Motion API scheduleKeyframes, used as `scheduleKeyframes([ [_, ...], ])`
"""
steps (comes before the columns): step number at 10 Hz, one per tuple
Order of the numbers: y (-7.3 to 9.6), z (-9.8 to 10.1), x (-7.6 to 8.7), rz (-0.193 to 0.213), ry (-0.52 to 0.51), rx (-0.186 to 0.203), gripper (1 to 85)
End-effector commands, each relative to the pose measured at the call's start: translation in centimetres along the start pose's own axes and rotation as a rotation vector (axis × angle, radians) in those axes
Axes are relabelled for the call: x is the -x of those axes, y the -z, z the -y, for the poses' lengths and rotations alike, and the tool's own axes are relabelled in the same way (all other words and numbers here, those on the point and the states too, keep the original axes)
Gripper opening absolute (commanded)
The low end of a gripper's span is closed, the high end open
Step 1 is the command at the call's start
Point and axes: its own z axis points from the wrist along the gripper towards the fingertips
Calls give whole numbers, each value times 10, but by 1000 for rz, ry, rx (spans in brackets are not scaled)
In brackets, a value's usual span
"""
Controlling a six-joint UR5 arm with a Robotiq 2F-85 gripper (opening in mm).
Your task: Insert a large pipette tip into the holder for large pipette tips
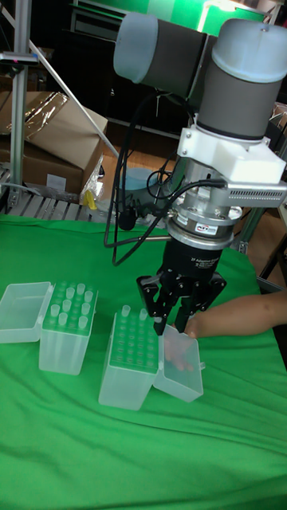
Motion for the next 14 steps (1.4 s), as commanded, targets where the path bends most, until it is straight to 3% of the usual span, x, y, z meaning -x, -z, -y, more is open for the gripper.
scheduleKeyframes([
  [1, 4, 4, -33, -2, 64, 37, 367],
  [5, 6, 23, -99, 8, 162, 36, 370],
  [8, 4, 36, -129, 16, 208, 34, 370],
  [11, 3, 41, -130, 5, 194, 16, 383],
  [14, 3, 44, -125, 21, 126, 2, 367],
])
